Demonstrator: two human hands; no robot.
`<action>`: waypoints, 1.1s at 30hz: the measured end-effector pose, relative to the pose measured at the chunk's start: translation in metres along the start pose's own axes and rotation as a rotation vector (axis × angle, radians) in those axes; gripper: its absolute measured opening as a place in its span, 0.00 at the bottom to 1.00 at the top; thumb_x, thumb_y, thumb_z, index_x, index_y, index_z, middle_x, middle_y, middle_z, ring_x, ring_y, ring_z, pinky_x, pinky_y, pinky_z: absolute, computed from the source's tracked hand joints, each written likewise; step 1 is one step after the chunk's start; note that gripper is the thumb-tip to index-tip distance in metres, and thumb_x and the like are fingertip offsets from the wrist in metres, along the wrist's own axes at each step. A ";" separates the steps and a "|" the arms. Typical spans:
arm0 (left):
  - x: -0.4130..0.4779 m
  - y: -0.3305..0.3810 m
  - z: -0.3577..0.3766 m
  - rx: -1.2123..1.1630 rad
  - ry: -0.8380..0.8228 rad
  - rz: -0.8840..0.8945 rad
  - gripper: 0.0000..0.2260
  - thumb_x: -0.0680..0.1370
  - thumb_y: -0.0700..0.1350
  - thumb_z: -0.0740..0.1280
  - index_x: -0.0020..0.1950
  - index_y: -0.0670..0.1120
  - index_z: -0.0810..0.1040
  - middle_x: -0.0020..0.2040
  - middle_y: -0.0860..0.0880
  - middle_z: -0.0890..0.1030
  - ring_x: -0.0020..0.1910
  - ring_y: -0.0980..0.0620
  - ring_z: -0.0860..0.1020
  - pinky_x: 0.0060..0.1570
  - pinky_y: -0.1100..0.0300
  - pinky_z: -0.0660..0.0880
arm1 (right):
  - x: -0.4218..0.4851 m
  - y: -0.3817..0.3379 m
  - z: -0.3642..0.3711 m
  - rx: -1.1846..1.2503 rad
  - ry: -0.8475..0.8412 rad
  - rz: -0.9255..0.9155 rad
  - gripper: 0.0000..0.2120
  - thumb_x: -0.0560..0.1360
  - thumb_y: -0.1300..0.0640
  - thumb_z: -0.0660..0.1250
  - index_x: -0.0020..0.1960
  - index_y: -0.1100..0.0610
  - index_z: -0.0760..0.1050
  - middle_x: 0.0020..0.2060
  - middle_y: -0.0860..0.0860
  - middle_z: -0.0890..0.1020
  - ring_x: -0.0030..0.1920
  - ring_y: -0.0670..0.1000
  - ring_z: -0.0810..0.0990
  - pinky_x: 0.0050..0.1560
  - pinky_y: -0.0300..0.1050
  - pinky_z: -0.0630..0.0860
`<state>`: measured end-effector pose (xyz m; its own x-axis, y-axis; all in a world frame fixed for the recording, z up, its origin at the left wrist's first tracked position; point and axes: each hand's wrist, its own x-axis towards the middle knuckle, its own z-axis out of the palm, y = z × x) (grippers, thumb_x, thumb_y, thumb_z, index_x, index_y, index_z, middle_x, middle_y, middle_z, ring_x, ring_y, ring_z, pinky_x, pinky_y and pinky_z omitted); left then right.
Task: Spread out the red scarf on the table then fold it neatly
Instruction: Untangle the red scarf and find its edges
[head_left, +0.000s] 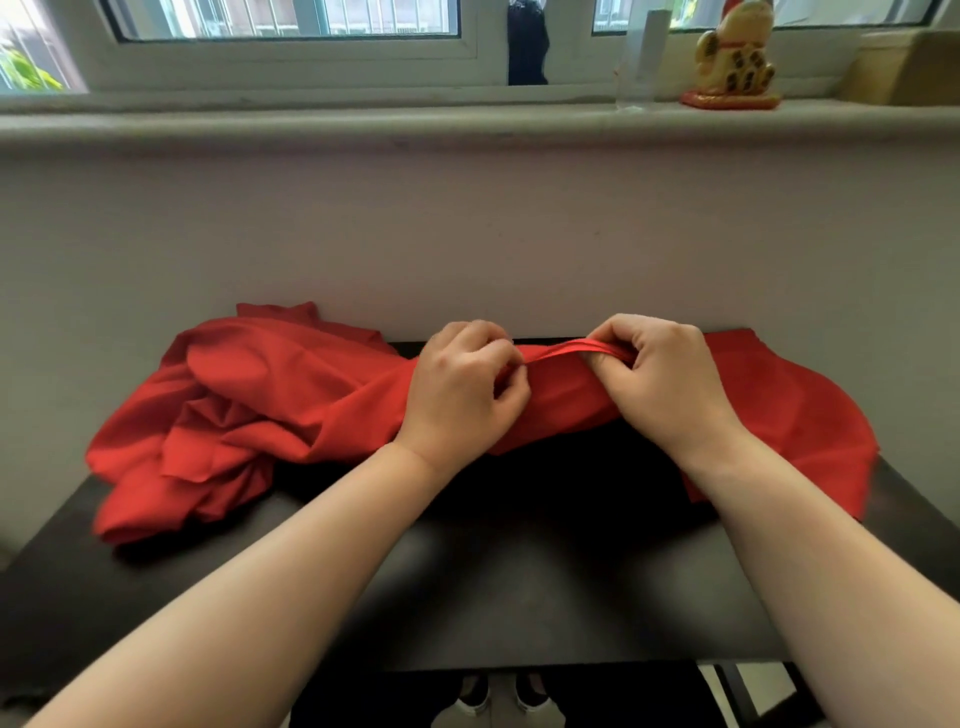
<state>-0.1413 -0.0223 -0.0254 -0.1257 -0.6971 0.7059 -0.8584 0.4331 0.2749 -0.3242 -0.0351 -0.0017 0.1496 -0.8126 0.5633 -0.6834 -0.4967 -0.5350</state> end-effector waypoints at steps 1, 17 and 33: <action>-0.001 -0.003 0.002 0.038 -0.045 -0.015 0.08 0.70 0.47 0.64 0.39 0.45 0.81 0.43 0.47 0.82 0.42 0.45 0.79 0.46 0.56 0.75 | -0.001 -0.002 0.000 0.005 -0.014 -0.014 0.09 0.69 0.48 0.64 0.42 0.51 0.80 0.34 0.46 0.83 0.39 0.49 0.81 0.42 0.51 0.78; 0.022 -0.019 0.000 0.134 -0.315 0.014 0.26 0.69 0.52 0.51 0.63 0.49 0.76 0.69 0.45 0.71 0.70 0.43 0.65 0.72 0.46 0.52 | 0.006 0.006 -0.011 0.032 -0.040 -0.056 0.09 0.69 0.47 0.65 0.42 0.50 0.81 0.36 0.44 0.83 0.40 0.48 0.82 0.43 0.52 0.78; 0.015 -0.057 -0.012 0.482 -0.780 -0.158 0.30 0.73 0.70 0.48 0.38 0.48 0.77 0.40 0.50 0.81 0.58 0.50 0.76 0.71 0.40 0.36 | 0.008 0.016 -0.023 0.031 0.143 -0.076 0.05 0.73 0.55 0.69 0.41 0.54 0.81 0.35 0.48 0.83 0.38 0.49 0.81 0.42 0.48 0.77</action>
<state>-0.0878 -0.0508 -0.0223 -0.1382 -0.9904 -0.0037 -0.9860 0.1379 -0.0943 -0.3504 -0.0424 0.0082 0.0958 -0.7216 0.6857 -0.6511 -0.5665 -0.5052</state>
